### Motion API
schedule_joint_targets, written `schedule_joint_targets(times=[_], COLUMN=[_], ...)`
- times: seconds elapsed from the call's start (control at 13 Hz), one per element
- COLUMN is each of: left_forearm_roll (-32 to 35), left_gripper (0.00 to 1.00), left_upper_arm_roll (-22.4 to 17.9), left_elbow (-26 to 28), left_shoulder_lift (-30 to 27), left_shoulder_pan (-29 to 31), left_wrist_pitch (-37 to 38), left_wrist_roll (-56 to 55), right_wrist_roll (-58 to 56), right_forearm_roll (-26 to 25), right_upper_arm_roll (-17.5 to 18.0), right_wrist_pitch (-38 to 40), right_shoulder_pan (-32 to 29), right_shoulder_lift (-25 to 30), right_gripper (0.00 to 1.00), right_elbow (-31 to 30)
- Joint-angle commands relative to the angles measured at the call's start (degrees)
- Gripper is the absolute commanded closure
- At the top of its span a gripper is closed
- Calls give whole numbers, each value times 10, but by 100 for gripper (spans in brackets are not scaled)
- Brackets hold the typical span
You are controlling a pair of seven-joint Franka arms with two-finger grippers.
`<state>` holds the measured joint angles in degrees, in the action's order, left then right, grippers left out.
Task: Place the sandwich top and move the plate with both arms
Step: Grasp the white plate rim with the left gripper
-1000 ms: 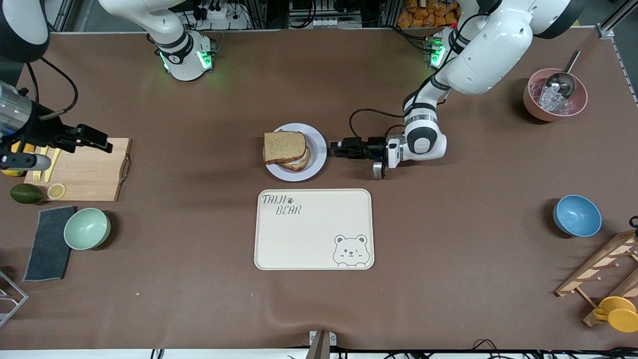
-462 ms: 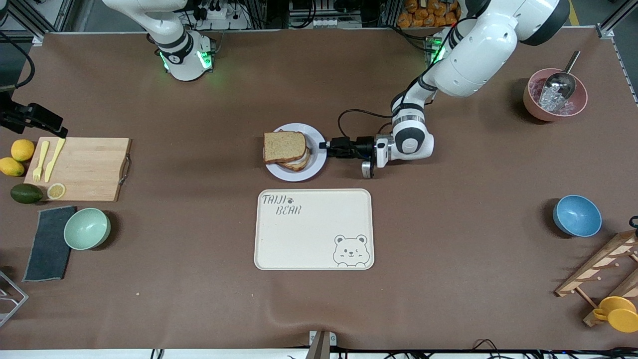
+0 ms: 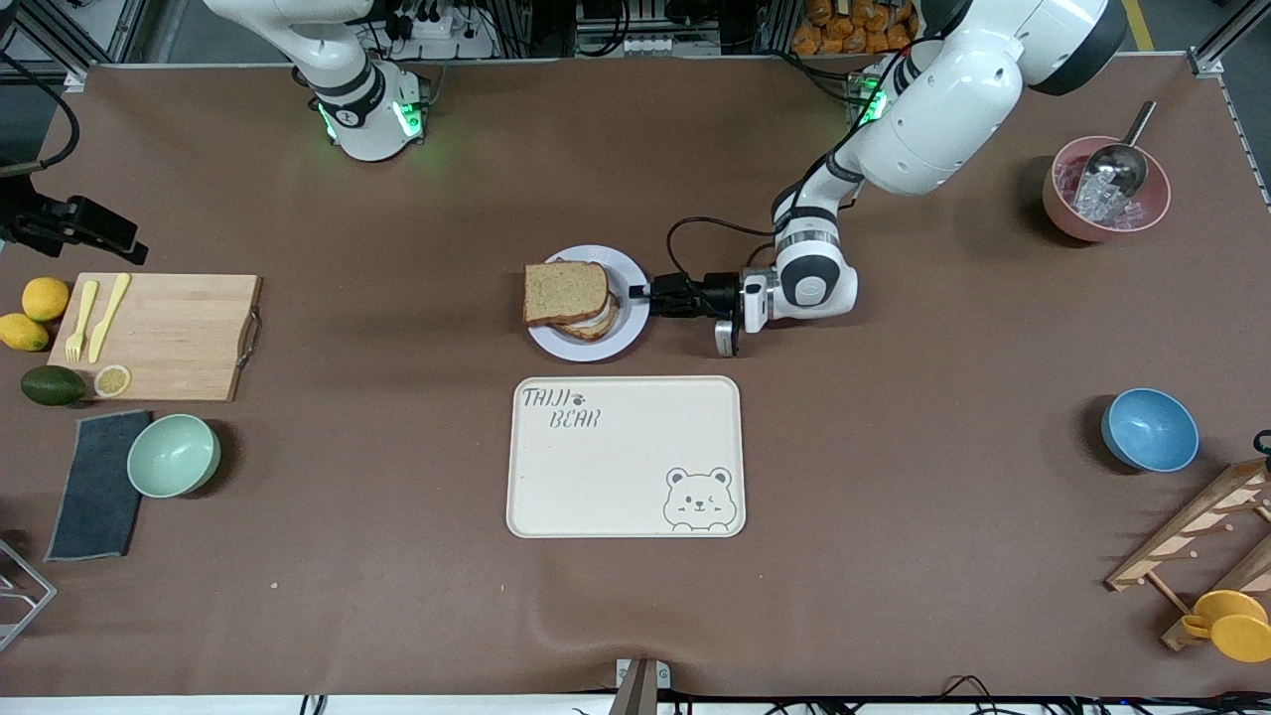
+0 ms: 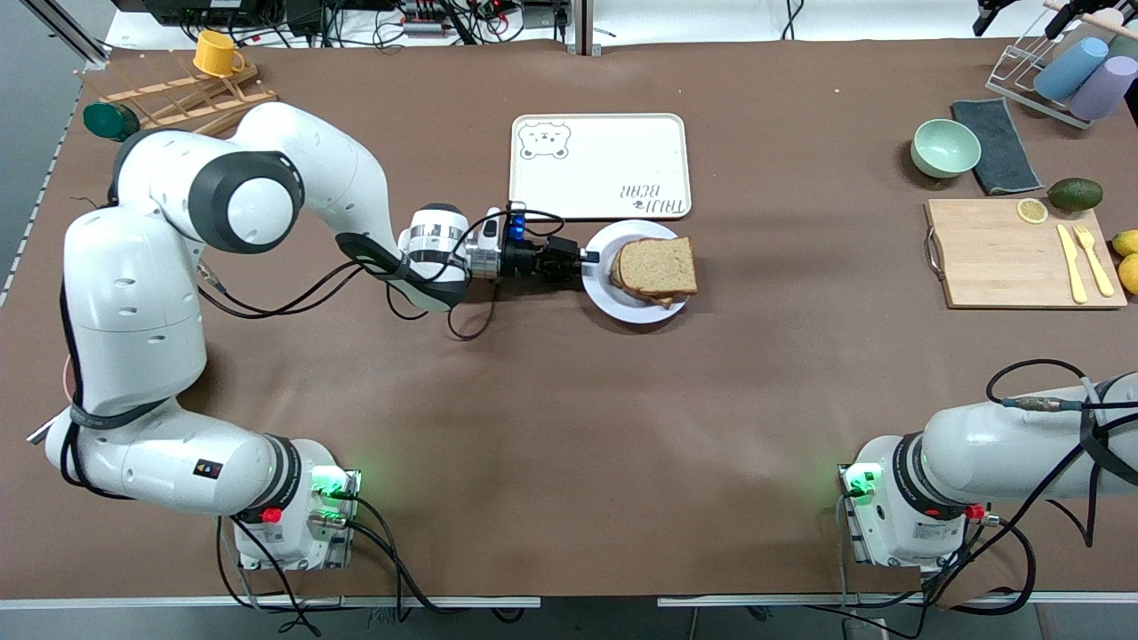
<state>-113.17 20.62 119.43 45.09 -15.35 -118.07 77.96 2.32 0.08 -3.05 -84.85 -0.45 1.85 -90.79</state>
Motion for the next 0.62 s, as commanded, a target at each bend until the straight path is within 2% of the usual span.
schedule_joint_targets(times=[0.0,0.38,0.54], left_forearm_roll=[-23,-22,-22], left_gripper=[68,99,100], left_upper_arm_roll=[-3,-5,-6], left_elbow=[-34,-39,-39], left_shoulder_lift=[54,55,55], left_shoulder_pan=[-15,-14,-13], left_wrist_pitch=[-7,-7,-7], left_wrist_roll=[41,62,70], right_wrist_roll=[2,7,10], right_forearm_roll=[17,13,8], right_upper_arm_roll=[4,8,8], right_wrist_pitch=[33,-5,-16], right_shoulder_pan=[-10,11,24], right_shoulder_lift=[-7,-8,-12], right_gripper=[0,0,0], right_elbow=[27,26,28])
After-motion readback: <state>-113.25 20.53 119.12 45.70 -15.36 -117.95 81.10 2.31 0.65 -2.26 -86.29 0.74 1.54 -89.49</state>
